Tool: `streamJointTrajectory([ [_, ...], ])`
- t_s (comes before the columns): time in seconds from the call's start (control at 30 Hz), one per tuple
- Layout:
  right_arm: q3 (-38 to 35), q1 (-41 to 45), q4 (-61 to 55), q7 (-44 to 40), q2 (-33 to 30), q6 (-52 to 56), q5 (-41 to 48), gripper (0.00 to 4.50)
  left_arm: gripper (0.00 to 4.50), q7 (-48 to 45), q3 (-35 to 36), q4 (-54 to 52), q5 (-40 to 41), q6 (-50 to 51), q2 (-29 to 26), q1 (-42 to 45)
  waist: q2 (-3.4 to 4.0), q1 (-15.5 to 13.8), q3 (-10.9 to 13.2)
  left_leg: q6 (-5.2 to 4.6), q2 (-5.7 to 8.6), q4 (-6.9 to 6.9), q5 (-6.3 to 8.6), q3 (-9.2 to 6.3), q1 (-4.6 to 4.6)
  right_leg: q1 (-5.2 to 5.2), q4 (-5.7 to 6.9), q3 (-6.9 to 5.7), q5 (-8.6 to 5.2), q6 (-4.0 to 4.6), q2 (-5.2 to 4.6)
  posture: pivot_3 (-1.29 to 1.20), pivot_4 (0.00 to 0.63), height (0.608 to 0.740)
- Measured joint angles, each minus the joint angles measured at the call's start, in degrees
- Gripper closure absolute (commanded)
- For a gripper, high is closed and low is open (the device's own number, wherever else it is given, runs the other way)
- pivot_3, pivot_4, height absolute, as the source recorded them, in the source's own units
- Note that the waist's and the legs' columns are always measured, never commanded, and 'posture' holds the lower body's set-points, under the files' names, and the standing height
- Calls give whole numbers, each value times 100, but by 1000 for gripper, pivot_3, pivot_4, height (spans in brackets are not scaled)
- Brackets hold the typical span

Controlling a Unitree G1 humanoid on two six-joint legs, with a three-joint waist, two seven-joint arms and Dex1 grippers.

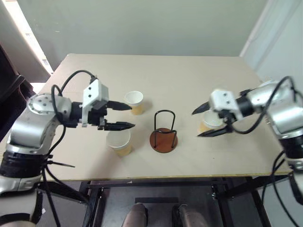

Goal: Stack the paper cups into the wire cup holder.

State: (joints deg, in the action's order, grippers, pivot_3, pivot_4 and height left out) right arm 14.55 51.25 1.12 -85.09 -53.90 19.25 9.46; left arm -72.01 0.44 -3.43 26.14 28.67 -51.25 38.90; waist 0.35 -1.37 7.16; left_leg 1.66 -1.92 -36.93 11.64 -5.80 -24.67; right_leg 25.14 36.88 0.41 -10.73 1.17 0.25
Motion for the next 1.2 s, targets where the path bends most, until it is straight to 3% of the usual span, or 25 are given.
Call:
streamJointTrajectory([
  [0.17, 94, -96, 615, 74, -263, -449, -642, 280, 1101, 31, -188, 139, -157, -125, 130, 171, -3, 40, -2, -5, 0, 1, 5, 4, 12, -9, -2, 6, 27, -55, 0, 0, 150, 740],
  [0.47, 500, 26, 2016, 513, 434, -1173, -1470, 280, 1101, -154, -369, -23, -182, -254, 68, 158, 1, 64, 1, -9, -1, 10, 6, 3, 12, -3, -3, 7, 30, -67, 1, 0, 150, 740],
  [0.57, 516, 73, 2241, 518, 551, -1333, -1568, 865, 1101, -157, -324, -212, -182, -303, -64, 56, 2, 63, 1, -11, -1, 11, 10, 3, 11, -3, -5, 7, 29, -66, 0, 0, 150, 740],
  [0.9, 552, 97, 2568, 440, 614, -1669, -1805, 4367, 1101, -137, -186, -433, -164, -369, -190, -199, 2, 47, 1, -10, -1, 10, 11, 4, 12, -3, -2, 7, 25, -60, -1, 0, 150, 740],
  [1.07, 407, 226, 2385, -67, 571, -1439, -1426, 4446, 1101, -134, -108, -409, -158, -367, -216, -200, 11, 51, 6, -9, -1, 15, 11, 8, 0, 12, -1, 9, 23, -58, -1, 0, 150, 740],
  [1.2, -227, 1156, 1720, -405, 567, -909, -589, 4446, 1101, -150, 48, -292, -164, -389, -392, -302, 14, 85, 7, -7, -1, 36, 10, 9, -14, 38, 0, 10, 17, -47, 2, 0, 150, 740],
])
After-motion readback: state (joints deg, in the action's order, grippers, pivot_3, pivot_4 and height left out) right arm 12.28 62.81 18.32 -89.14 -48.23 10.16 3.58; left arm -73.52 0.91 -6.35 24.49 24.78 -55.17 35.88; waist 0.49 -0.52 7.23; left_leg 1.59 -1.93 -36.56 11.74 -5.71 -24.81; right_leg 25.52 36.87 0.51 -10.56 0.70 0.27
